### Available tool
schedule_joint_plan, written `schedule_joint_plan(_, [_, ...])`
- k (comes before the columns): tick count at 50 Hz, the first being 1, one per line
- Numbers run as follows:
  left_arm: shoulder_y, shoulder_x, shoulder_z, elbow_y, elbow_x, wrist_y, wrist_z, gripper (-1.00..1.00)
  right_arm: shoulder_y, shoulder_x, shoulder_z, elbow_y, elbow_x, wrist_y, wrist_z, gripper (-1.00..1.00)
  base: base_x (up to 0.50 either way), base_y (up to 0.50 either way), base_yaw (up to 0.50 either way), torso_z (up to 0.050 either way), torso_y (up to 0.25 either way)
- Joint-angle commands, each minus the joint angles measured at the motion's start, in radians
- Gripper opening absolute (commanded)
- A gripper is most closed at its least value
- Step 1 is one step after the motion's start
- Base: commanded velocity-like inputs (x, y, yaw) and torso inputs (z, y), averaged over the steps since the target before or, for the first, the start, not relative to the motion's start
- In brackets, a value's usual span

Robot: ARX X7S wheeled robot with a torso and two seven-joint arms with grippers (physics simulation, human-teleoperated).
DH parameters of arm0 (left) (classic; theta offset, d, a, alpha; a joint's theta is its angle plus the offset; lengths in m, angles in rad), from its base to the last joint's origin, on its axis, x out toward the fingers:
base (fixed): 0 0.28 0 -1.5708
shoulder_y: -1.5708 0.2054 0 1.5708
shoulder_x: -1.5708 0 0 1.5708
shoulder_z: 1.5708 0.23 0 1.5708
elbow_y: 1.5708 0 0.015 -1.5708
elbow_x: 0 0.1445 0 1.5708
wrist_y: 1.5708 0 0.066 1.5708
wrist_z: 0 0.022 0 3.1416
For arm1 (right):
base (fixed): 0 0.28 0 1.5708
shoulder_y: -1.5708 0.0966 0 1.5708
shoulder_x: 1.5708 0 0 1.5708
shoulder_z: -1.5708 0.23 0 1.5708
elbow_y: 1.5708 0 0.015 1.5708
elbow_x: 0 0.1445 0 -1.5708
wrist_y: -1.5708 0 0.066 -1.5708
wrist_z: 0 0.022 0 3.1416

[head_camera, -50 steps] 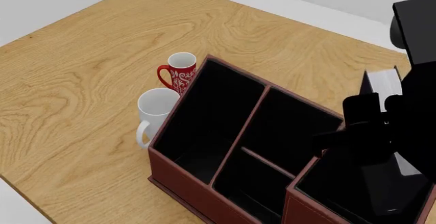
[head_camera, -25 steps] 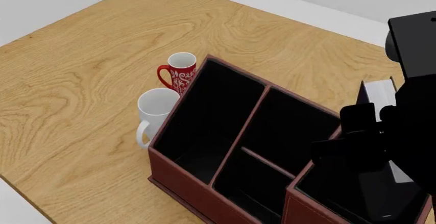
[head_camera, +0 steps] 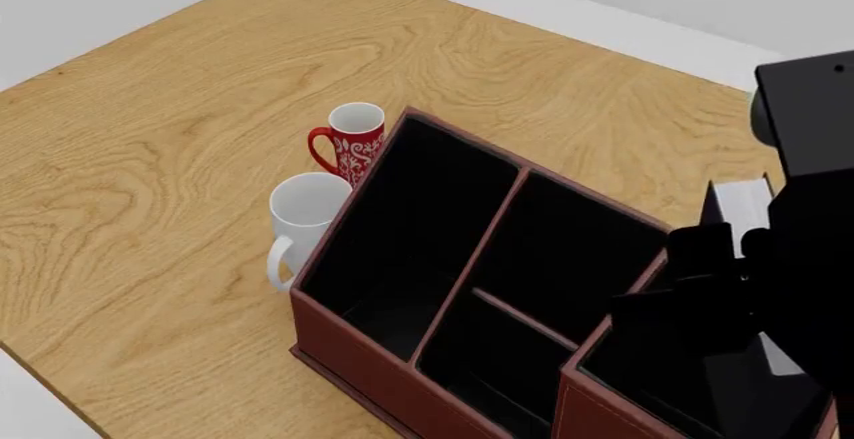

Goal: Pick up the book and place it in the right compartment of the caddy.

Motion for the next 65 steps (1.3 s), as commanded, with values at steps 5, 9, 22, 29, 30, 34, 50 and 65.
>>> schedule_joint_plan(5, [0.0, -0.002, 0.001, 0.002, -0.002, -0.003, -0.004, 1.0, -0.01, -0.007, 0.017, -0.001, -0.098, -0.001, -0.044, -1.0, 0.0, 0.0, 0.0, 0.0, 0.0])
schedule_joint_plan(9, [0.0, -0.003, 0.001, 0.003, -0.002, -0.003, -0.004, 1.0, -0.018, -0.008, 0.018, -0.004, -0.116, -0.006, -0.059, -1.0, 0.0, 0.0, 0.0, 0.0, 0.003])
schedule_joint_plan(22, [0.002, -0.006, -0.001, 0.005, -0.005, -0.003, -0.006, 1.0, -0.029, -0.012, 0.012, -0.004, -0.167, -0.001, -0.096, -1.0, 0.0, 0.0, 0.0, 0.0, 0.001])
schedule_joint_plan(29, [0.0, -0.006, 0.003, 0.001, -0.003, -0.002, -0.006, 1.0, -0.045, -0.009, 0.013, -0.012, -0.219, -0.003, -0.136, -1.0, 0.0, 0.0, 0.0, 0.0, 0.001])
schedule_joint_plan(30, [-0.001, -0.006, 0.005, -0.002, -0.002, 0.0, -0.005, 1.0, -0.05, -0.008, 0.013, -0.012, -0.229, -0.004, -0.144, -1.0, 0.0, 0.0, 0.0, 0.0, 0.0])
schedule_joint_plan(34, [-0.002, -0.006, 0.006, -0.004, -0.001, 0.002, -0.005, 1.0, -0.052, -0.002, 0.012, -0.014, -0.242, -0.002, -0.153, -1.0, 0.0, 0.0, 0.0, 0.002, 0.003])
schedule_joint_plan(50, [-0.002, -0.005, 0.015, -0.014, 0.006, 0.01, -0.004, 1.0, -0.088, 0.008, 0.008, -0.016, -0.289, -0.023, -0.19, -1.0, 0.0, 0.0, 0.0, 0.0, 0.001])
schedule_joint_plan(65, [0.001, -0.009, 0.018, -0.006, 0.006, 0.004, -0.009, 1.0, -0.134, 0.004, 0.0, 0.0, -0.384, -0.059, -0.261, -1.0, 0.0, 0.0, 0.0, 0.001, 0.001])
